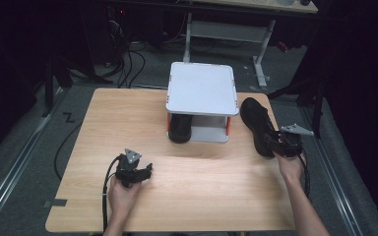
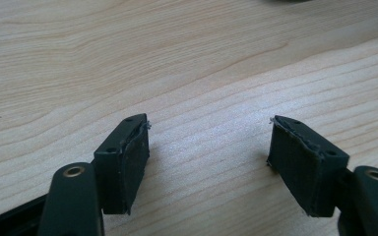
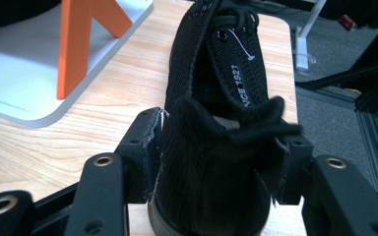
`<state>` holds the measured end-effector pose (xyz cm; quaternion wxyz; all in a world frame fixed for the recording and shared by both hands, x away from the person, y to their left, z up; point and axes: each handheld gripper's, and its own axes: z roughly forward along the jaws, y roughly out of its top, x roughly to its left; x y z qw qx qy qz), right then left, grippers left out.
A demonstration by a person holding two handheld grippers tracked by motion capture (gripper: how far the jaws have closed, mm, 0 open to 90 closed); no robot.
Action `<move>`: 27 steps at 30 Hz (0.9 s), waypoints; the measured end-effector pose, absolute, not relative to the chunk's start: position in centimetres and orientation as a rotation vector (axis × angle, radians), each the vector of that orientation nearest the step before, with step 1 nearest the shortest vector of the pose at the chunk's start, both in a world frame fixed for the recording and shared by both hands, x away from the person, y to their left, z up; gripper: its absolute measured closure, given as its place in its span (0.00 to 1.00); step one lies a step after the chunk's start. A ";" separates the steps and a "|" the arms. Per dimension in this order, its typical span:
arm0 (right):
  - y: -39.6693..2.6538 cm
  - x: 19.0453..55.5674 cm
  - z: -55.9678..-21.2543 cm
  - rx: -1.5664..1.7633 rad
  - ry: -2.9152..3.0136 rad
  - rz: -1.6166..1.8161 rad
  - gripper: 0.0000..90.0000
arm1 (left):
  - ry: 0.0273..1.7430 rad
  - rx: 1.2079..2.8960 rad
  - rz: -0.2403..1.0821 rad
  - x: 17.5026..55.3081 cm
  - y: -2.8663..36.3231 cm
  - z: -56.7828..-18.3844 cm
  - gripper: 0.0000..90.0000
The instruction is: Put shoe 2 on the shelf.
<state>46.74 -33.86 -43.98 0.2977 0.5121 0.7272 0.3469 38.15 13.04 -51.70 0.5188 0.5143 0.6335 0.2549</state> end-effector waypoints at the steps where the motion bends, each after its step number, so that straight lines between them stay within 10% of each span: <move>1: -33.7 47.0 -44.1 1.361 1.937 0.912 0.53 | 1.520 1.234 0.612 38.2 13.0 -51.7 0.35; 27: -31.8 47.9 -45.4 1.272 2.038 0.918 0.93 | 1.520 1.234 0.611 38.2 13.0 -51.7 0.35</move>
